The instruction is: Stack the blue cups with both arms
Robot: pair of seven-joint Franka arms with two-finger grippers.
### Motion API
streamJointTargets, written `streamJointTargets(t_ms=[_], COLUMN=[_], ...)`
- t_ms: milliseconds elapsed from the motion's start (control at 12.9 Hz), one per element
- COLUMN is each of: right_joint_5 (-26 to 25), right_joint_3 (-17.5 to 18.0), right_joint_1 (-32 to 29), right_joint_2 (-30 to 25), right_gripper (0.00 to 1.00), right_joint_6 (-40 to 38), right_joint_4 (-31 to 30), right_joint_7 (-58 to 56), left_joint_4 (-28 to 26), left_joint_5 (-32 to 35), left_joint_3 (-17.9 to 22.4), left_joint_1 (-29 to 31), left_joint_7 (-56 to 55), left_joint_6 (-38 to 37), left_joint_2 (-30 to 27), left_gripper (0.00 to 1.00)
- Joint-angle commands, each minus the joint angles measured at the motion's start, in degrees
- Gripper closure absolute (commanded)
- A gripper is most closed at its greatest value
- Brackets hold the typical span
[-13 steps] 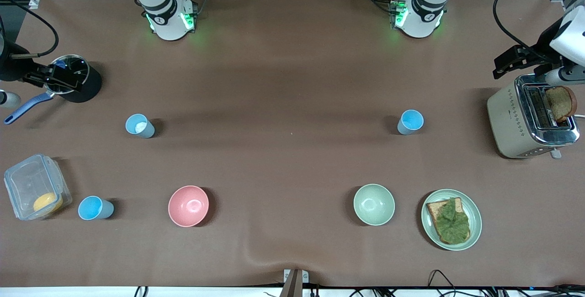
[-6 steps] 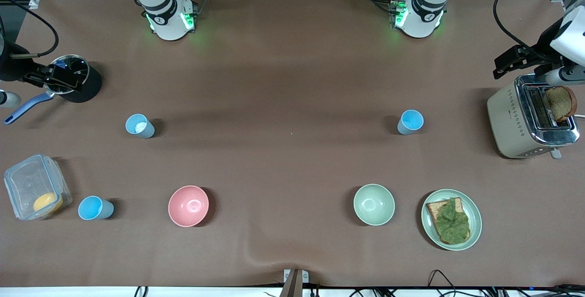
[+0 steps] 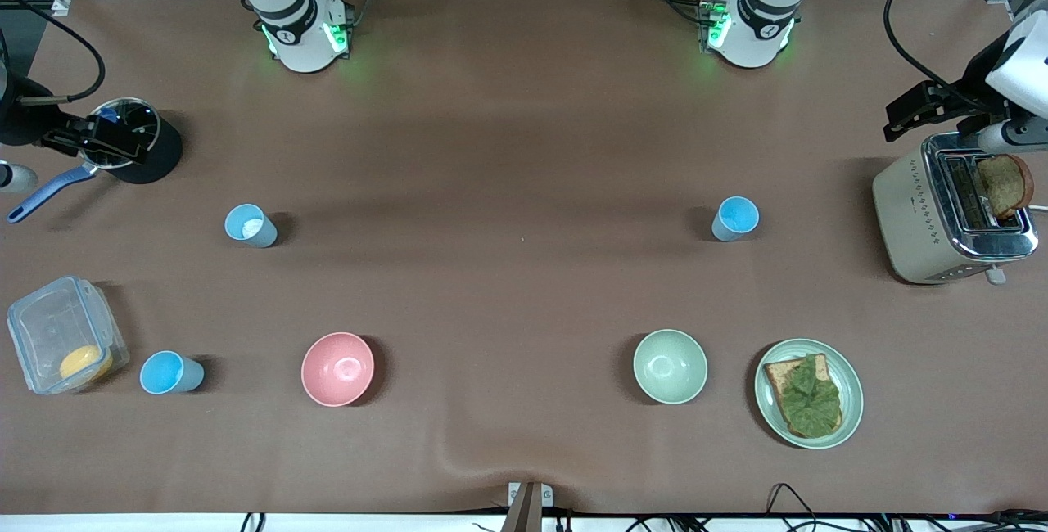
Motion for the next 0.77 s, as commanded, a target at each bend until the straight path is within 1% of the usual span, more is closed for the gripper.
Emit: streamJointTargets(t_ms=[0, 696], right_joint_5=[0.3, 0.4], right_joint_3=[0.2, 0.2], right_joint_1=[-0.2, -0.3], right_joint_2=[-0.6, -0.5], right_gripper=[0.00, 0.00], right_joint_6=[-0.8, -0.2], right_joint_4=[0.2, 0.3], right_joint_7=[0.5, 0.5], left_joint_4=[0.7, 0.7], left_joint_5=[-1.0, -1.0], left_joint_3=[-0.1, -0.1], left_joint_1=[0.4, 0.4], left_joint_7=[-1.2, -1.2], left_joint_6=[-0.1, -0.1], left_joint_2=[0.1, 0.1], left_gripper=[0.00, 0.00])
